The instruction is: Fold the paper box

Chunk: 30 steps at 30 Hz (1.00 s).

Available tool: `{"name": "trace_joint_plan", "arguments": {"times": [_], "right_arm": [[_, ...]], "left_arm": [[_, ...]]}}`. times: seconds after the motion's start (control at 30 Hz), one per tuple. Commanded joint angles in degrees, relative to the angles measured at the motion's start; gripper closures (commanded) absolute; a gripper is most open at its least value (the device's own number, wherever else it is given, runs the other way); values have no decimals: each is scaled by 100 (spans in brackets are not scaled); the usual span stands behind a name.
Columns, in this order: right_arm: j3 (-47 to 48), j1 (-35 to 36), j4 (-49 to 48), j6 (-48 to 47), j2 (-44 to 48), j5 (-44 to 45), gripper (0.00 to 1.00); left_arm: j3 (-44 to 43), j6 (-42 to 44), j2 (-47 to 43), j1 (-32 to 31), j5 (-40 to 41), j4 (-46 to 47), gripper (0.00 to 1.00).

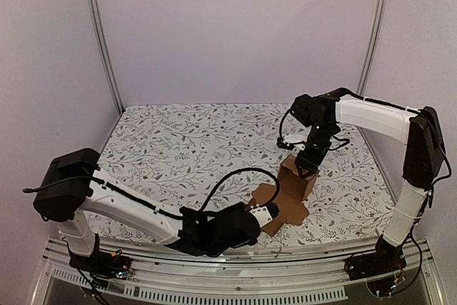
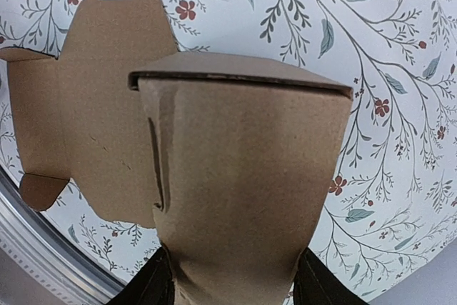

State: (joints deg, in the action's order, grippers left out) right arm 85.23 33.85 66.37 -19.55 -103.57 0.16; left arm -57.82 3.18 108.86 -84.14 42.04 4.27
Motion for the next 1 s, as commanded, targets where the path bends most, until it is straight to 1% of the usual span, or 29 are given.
{"name": "trace_joint_plan", "arguments": {"times": [0.0,0.07,0.1,0.17,0.2,0.23,0.3,0.37,0.6,0.83,0.97], "right_arm": [[-98,-1,-283,-22,169,344,47],[-110,-3,-323,-38,193,374,47],[-116,-1,-338,-46,196,376,47],[-141,7,-374,-62,222,392,46],[-151,7,-398,-66,236,395,46],[-170,10,-423,-71,260,403,46],[-182,22,-469,-82,290,422,46],[-191,67,-483,-96,302,479,46],[-172,213,-556,-124,282,735,46],[-147,292,-559,-128,241,807,46],[-147,313,-555,-128,225,817,46]], "left_arm": [[225,-866,-768,-34,-859,-692,41],[392,-1553,-1021,238,-1231,-773,39],[498,-1972,-1150,462,-1531,-781,43],[750,-2851,-1369,1088,-2198,-678,56],[961,-3264,-1469,1382,-2574,-276,65],[1171,-3549,-1562,1637,-2841,39,69],[1450,-3864,-1602,2020,-3282,601,78],[1348,-3884,-1449,2179,-3576,744,84],[582,-3863,-484,2208,-4312,775,89],[432,-3965,-147,2205,-4424,974,90],[429,-3979,-137,2213,-4277,937,91]]}}
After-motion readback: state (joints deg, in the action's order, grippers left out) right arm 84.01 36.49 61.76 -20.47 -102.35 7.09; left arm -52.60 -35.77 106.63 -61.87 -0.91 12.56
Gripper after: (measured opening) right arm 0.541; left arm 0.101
